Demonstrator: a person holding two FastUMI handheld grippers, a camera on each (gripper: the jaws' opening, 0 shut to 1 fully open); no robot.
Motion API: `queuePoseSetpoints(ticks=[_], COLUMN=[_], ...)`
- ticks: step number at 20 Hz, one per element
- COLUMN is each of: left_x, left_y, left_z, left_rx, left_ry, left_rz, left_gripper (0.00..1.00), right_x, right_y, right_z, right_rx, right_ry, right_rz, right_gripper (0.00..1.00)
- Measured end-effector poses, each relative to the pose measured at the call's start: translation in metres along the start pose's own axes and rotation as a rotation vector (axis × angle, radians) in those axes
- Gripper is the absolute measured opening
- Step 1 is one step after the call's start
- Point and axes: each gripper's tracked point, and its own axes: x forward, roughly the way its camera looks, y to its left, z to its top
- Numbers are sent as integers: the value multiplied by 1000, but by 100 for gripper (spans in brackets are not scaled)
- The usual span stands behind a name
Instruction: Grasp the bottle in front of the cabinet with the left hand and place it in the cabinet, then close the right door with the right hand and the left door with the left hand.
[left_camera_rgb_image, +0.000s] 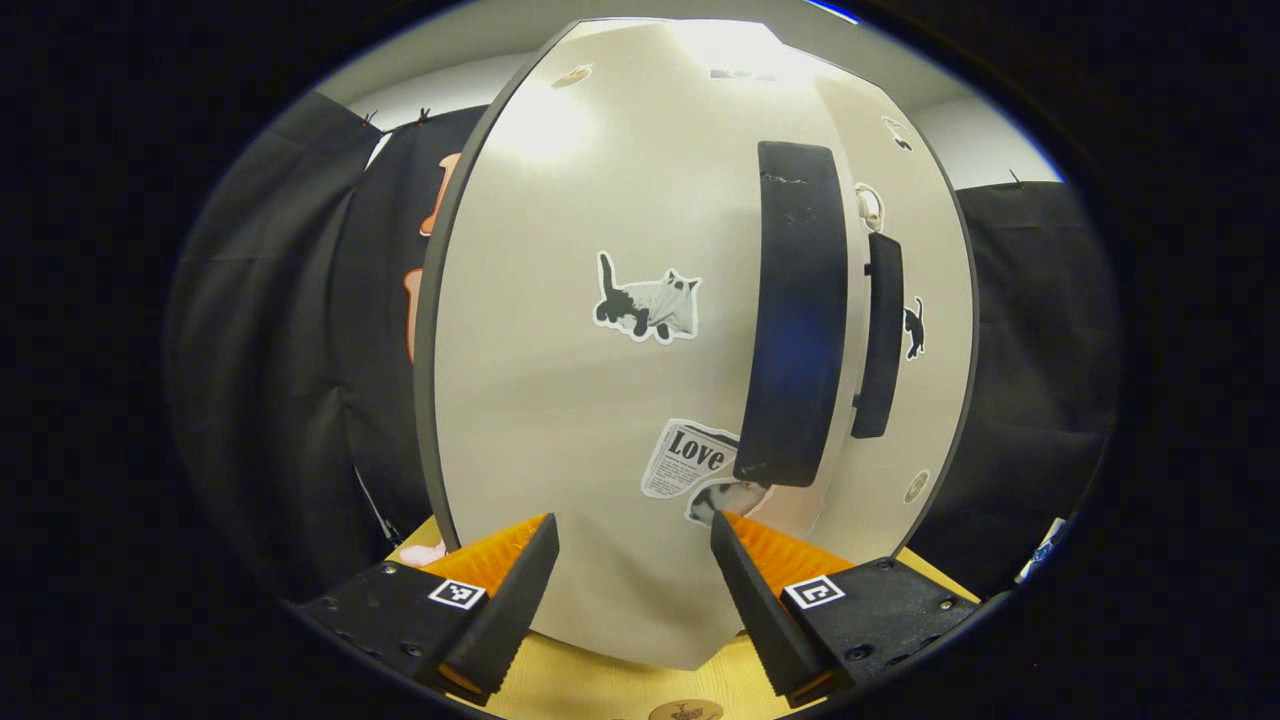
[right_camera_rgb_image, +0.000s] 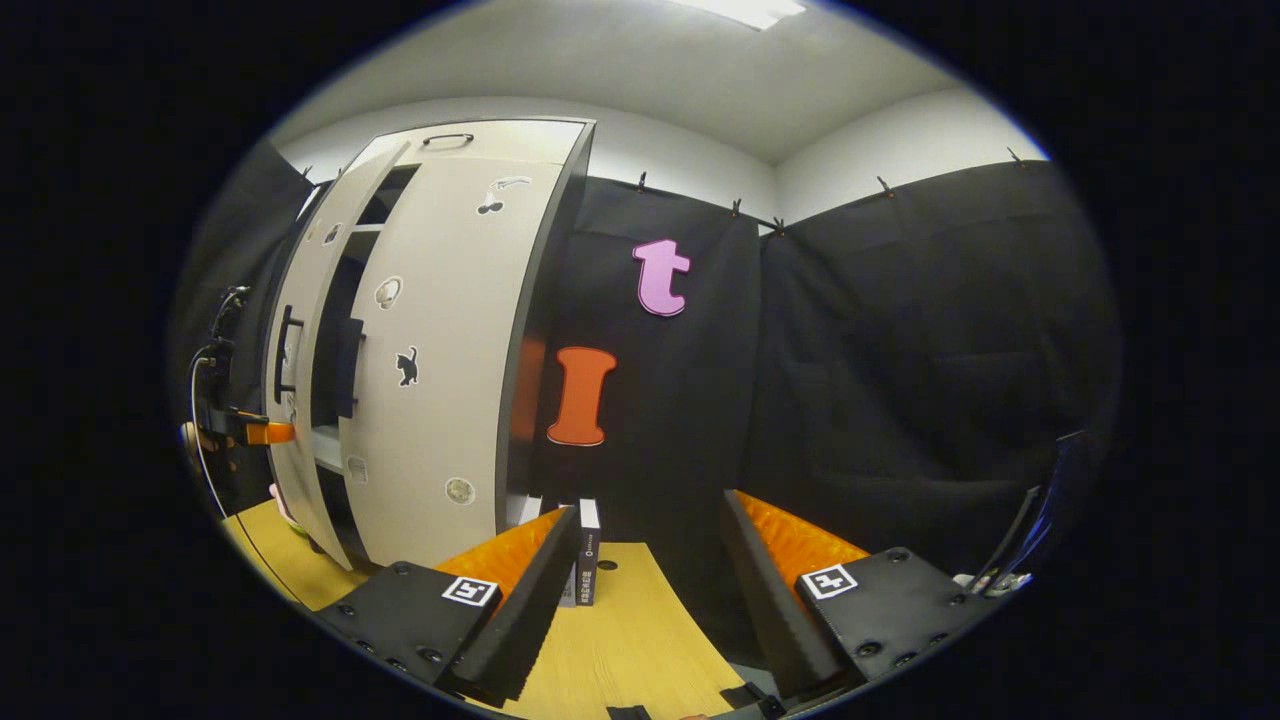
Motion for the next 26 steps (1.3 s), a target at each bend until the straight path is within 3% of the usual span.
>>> queuePoseSetpoints(ticks=[5,6,15,26], left_x=[0,-1,-11,-135], left_y=[0,0,1,42], left_z=[-3,-3,-5,81], left_rx=[-3,1,18,-9], left_ry=[17,18,54,-43], left_rz=[-3,-3,3,15], left_gripper=[94,94,94,94], right_x=[9,9,15,25], right_y=[3,3,14,64], right_z=[-6,-7,-7,19], right_rx=[9,11,24,56], right_ry=[14,20,38,-3], right_rz=[11,11,26,101], right_gripper=[87,94,94,94])
